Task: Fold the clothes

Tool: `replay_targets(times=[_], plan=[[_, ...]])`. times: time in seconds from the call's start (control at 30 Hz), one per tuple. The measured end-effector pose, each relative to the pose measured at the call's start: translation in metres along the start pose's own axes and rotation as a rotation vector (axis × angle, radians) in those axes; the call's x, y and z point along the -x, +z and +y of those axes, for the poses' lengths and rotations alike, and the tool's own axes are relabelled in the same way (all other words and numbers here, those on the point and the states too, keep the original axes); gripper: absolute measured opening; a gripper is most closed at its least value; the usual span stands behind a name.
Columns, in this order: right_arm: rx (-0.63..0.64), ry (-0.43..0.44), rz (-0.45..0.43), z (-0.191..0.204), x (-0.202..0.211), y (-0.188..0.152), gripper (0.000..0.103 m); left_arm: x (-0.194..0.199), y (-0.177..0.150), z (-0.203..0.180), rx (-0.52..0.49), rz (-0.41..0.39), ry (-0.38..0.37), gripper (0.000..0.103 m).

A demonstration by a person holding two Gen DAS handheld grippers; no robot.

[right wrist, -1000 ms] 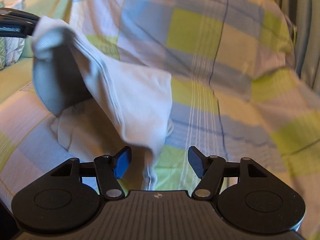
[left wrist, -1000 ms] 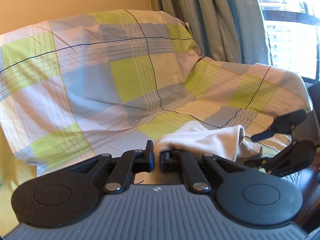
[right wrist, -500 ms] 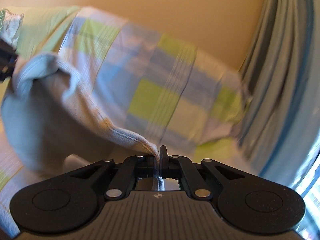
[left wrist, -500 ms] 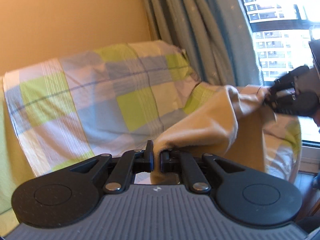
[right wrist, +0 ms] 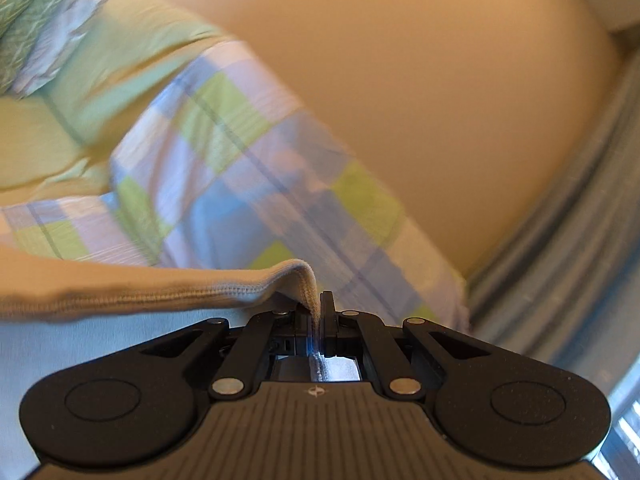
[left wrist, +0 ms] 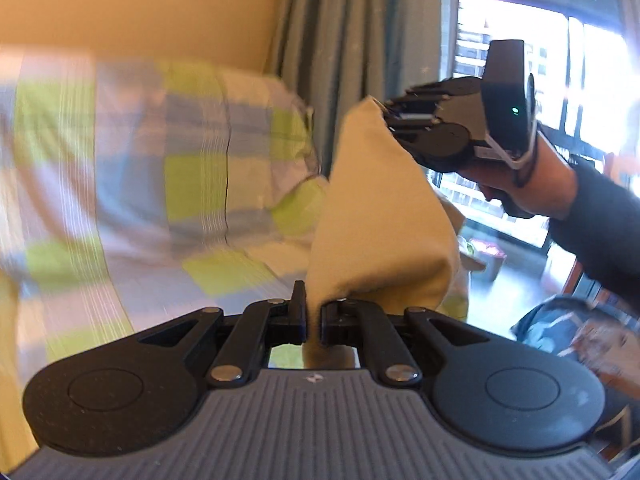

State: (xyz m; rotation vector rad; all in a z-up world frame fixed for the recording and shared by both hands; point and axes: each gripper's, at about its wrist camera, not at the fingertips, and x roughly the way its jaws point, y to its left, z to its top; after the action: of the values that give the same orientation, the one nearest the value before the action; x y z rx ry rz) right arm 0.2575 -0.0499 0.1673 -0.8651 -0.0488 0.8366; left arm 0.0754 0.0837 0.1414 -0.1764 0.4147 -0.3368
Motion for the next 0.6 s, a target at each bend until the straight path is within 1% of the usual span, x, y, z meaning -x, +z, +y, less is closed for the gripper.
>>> replay_targets(times=[0.03, 0.1, 0.13, 0.17, 0.2, 0.23, 0.27, 0.33, 0.37, 0.4, 0.43, 0.47, 0.5, 0.53, 0.57, 0.6], plan=[[0.026, 0.045, 0.006, 0.010, -0.023, 0.005, 0.001, -0.008, -0.009, 0.017, 0.071, 0.024, -0.007, 0.004], [0.063, 0.154, 0.015, 0.044, -0.078, 0.006, 0.001, -0.034, -0.034, 0.055, 0.191, 0.086, -0.002, 0.005], [0.090, 0.206, 0.029, 0.068, -0.111, 0.004, 0.009, -0.047, -0.048, 0.074, 0.227, 0.122, 0.031, 0.005], [0.123, 0.256, 0.044, 0.088, -0.141, 0.007, 0.020, -0.061, -0.063, 0.092, 0.261, 0.158, 0.065, 0.005], [0.146, 0.281, 0.060, 0.107, -0.166, 0.006, 0.045, -0.069, -0.075, 0.108, 0.270, 0.192, 0.119, 0.005], [0.145, 0.311, 0.076, 0.125, -0.185, 0.003, 0.051, -0.078, -0.088, 0.124, 0.279, 0.226, 0.174, 0.005], [0.144, 0.341, 0.092, 0.142, -0.204, 0.000, 0.051, -0.086, -0.101, 0.139, 0.287, 0.259, 0.226, 0.006], [0.059, 0.413, 0.109, 0.163, -0.222, -0.009, 0.051, -0.086, -0.114, 0.159, 0.287, 0.294, 0.277, 0.007], [0.024, 0.439, 0.115, 0.167, -0.224, -0.016, 0.051, -0.086, -0.120, 0.168, 0.285, 0.310, 0.302, 0.008], [-0.003, 0.456, 0.126, 0.169, -0.224, -0.022, 0.051, -0.083, -0.120, 0.172, 0.267, 0.314, 0.322, 0.012], [-0.036, 0.467, 0.138, 0.167, -0.222, -0.030, 0.051, -0.080, -0.120, 0.176, 0.248, 0.319, 0.343, 0.013], [-0.079, 0.473, 0.144, 0.161, -0.217, -0.037, 0.051, -0.077, -0.120, 0.180, 0.229, 0.323, 0.363, 0.015], [-0.131, 0.477, 0.150, 0.150, -0.209, -0.045, 0.054, -0.073, -0.116, 0.181, 0.210, 0.314, 0.374, 0.016], [-0.197, 0.474, 0.153, 0.136, -0.198, -0.053, 0.060, -0.070, -0.112, 0.181, 0.190, 0.304, 0.385, 0.016], [-0.251, 0.459, 0.159, 0.122, -0.186, -0.064, 0.062, -0.066, -0.107, 0.178, 0.165, 0.288, 0.395, 0.016], [-0.305, 0.444, 0.166, 0.109, -0.174, -0.075, 0.064, -0.062, -0.101, 0.174, 0.140, 0.272, 0.406, 0.019]])
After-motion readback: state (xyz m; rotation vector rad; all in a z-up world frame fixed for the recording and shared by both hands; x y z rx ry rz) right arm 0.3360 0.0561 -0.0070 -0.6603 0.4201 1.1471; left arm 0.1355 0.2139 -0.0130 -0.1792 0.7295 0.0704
